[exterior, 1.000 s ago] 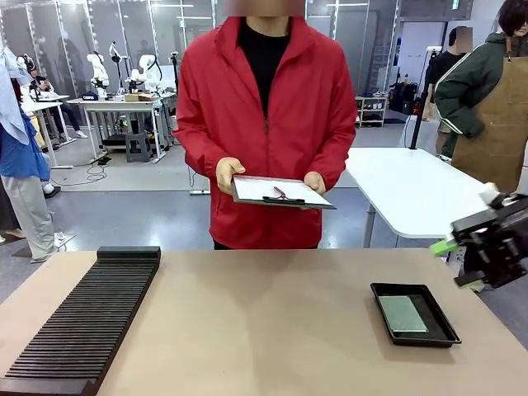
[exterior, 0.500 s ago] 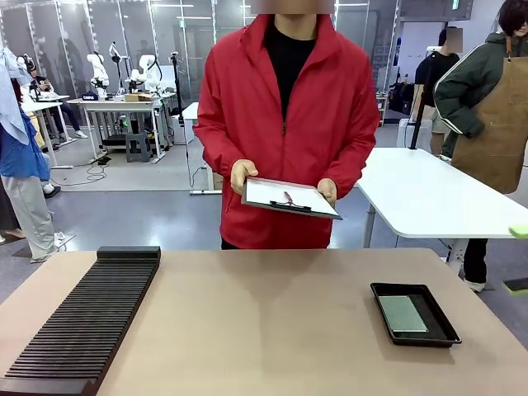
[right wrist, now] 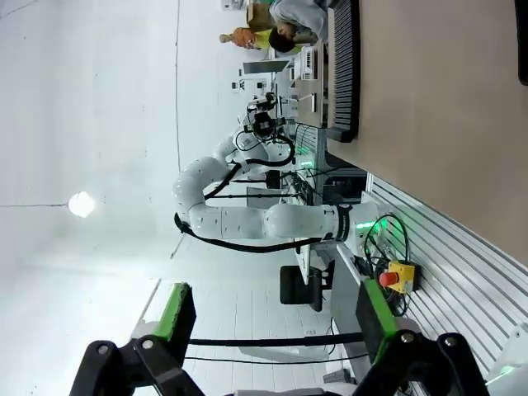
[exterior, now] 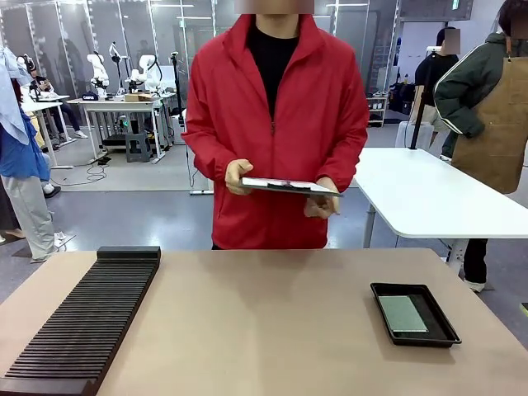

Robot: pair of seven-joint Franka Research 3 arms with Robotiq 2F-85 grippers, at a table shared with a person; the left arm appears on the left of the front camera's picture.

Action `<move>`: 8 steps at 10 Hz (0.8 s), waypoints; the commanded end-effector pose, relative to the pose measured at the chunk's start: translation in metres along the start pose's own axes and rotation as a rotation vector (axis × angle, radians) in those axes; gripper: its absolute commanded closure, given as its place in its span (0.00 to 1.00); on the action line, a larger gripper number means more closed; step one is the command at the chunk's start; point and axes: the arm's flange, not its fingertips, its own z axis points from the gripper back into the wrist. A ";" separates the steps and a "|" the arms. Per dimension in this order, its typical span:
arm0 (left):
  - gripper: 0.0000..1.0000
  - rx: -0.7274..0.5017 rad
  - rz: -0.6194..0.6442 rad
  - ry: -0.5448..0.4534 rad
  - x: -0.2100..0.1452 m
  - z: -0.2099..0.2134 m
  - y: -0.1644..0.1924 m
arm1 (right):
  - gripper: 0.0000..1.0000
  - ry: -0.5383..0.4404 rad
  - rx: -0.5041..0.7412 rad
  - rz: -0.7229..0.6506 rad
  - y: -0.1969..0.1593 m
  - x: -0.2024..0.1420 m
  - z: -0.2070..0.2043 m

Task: Inspect the PCB.
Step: Place the Blank PCB in the ESD tray.

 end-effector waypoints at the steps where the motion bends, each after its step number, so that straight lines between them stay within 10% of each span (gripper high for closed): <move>1: 0.00 0.006 0.000 0.005 0.000 0.000 -0.003 | 0.00 -0.001 -0.005 -0.002 0.004 -0.002 0.000; 8: 0.00 0.006 0.000 0.005 0.000 0.000 -0.003 | 0.00 -0.001 -0.005 -0.002 0.004 -0.002 0.000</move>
